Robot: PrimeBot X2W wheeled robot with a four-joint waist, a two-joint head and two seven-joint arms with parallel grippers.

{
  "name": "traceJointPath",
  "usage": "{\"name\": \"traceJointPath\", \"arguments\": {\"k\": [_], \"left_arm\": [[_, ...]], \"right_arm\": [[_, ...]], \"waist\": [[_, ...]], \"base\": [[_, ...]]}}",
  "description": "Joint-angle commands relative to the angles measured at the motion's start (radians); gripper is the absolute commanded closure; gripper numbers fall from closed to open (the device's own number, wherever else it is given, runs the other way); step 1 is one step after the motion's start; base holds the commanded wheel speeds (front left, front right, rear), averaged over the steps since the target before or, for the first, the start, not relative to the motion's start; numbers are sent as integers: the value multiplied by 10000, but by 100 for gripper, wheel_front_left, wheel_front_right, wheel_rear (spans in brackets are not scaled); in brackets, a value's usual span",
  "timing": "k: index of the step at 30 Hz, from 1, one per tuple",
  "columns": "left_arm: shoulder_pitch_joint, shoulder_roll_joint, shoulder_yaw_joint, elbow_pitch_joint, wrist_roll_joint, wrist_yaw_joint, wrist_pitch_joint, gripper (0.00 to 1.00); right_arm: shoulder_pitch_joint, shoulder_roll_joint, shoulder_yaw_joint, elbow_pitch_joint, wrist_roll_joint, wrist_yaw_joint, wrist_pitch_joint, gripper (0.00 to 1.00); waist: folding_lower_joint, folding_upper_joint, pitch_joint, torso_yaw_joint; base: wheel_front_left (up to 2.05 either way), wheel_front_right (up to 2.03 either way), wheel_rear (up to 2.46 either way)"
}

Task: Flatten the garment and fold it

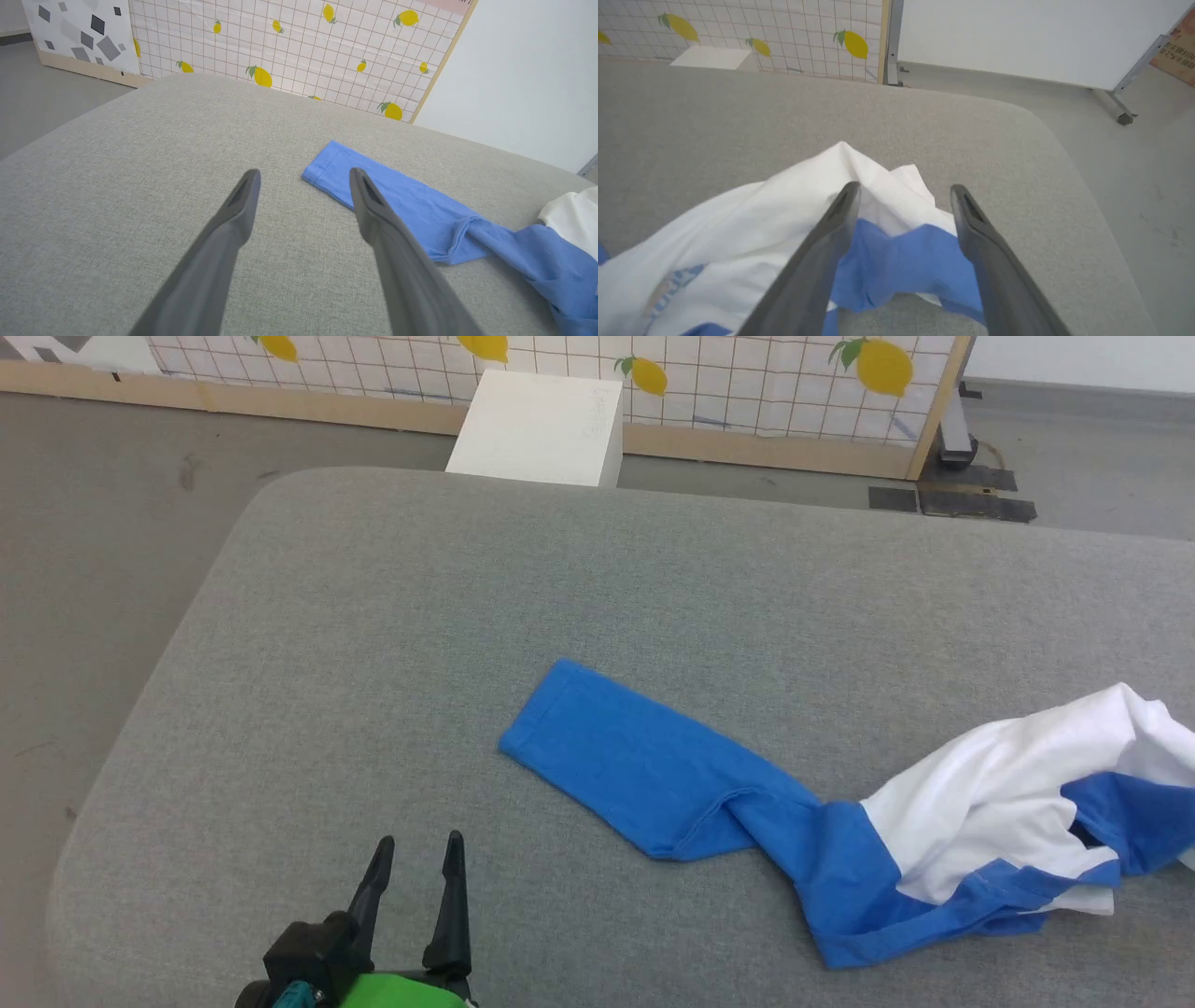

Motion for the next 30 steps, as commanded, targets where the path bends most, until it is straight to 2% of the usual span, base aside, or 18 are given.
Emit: {"name": "traceJointPath", "arguments": {"k": [1, 7, 12, 17, 23, 30], "left_arm": [[-82, -19, 13, -25, 42, 7, -47, 0], [-155, -23, -117, -174, 45, 57, -47, 0], [-284, -25, -290, -283, 166, 75, -47, 0], [-508, -26, -470, -304, 258, 71, -47, 0], [-718, -27, -706, -232, 143, 71, -47, 0], [-1074, -27, -961, -149, 16, 87, -47, 0]], "right_arm": [[-414, -131, 218, -520, 189, -15, -55, 0], [-1090, -15, 1762, -2720, 1080, -15, 1145, 0], [-1305, 56, 3561, -3022, 1796, -15, 2721, 0], [-1826, -466, 5792, -2225, 2201, -15, 4008, 0], [-2670, -828, 7756, -515, 2097, -15, 3903, 0], [-3068, -600, 8438, 1810, 1991, -15, 3296, 0]], "waist": [[0, -1, 7, 27], [0, -1, 85, 243], [0, -1, 284, 578], [0, -1, 601, 1098], [0, -1, 940, 1680], [0, -1, 1205, 2250]], "base": [[0, 0, 0], [0, 0, 0], [0, 0, 0], [0, 0, 0], [0, 0, 0], [0, 0, 0]]}}
